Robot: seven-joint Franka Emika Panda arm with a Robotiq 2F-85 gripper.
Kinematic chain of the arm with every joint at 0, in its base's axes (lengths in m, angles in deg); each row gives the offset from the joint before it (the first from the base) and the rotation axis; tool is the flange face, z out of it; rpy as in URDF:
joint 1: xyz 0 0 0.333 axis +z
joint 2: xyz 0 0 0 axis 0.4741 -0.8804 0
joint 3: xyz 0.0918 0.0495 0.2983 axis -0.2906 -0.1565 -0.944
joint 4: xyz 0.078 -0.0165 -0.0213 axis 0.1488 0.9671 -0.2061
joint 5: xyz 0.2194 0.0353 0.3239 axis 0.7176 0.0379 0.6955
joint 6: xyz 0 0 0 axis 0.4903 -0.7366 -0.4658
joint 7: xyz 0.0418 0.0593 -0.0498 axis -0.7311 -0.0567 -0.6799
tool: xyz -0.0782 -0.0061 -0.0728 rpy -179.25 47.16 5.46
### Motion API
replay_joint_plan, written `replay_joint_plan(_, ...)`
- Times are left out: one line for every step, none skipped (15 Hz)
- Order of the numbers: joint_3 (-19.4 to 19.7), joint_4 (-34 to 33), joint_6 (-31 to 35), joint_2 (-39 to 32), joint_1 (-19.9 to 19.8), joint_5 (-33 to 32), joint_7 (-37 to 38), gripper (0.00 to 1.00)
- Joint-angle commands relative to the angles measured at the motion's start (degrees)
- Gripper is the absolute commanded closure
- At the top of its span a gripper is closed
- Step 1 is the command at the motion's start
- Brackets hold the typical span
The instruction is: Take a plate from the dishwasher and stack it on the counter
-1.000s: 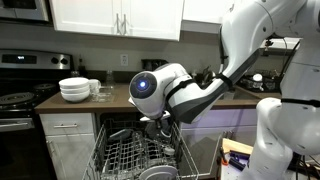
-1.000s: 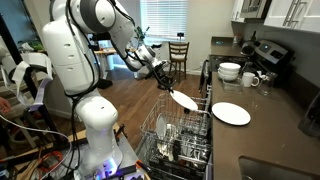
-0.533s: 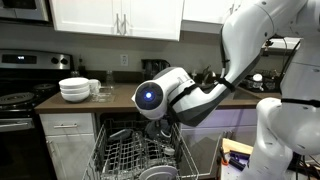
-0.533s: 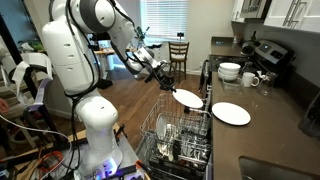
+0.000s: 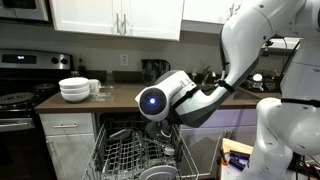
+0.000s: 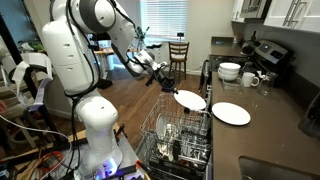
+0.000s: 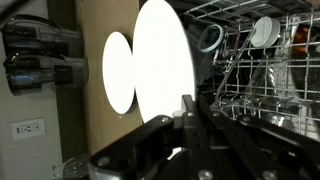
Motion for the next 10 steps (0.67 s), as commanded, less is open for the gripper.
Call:
replay_joint_plan(0.14, -0.05, -0.09, -0.01, 0.11, 0.07, -0.06, 0.98)
replay_joint_plan(-0.03, -0.12, -0.93, -0.07, 0.20, -0.59, 0.64, 0.99)
replay_joint_plan(-0.13, -0.17, -1.42, -0.26, 0.26, -0.97, 0.95, 0.98)
replay_joint_plan(-0.30, -0.21, -2.28, -0.32, 0.38, -1.42, 1.31, 0.98)
replay_joint_plan(-0.32, -0.16, -2.37, -0.33, 0.42, -1.61, 1.30, 0.98)
replay_joint_plan(-0.40, -0.22, -2.81, -0.33, 0.48, -1.85, 1.43, 0.98)
replay_joint_plan(-0.45, -0.22, -3.02, -0.21, 0.52, -1.99, 1.41, 0.98)
replay_joint_plan(-0.52, -0.27, -3.28, -0.10, 0.56, -2.08, 1.36, 0.98)
replay_joint_plan(-0.58, -0.29, -3.50, -0.04, 0.59, -2.20, 1.34, 0.98)
replay_joint_plan(-0.65, -0.29, -3.88, 0.07, 0.61, -2.34, 1.42, 0.98)
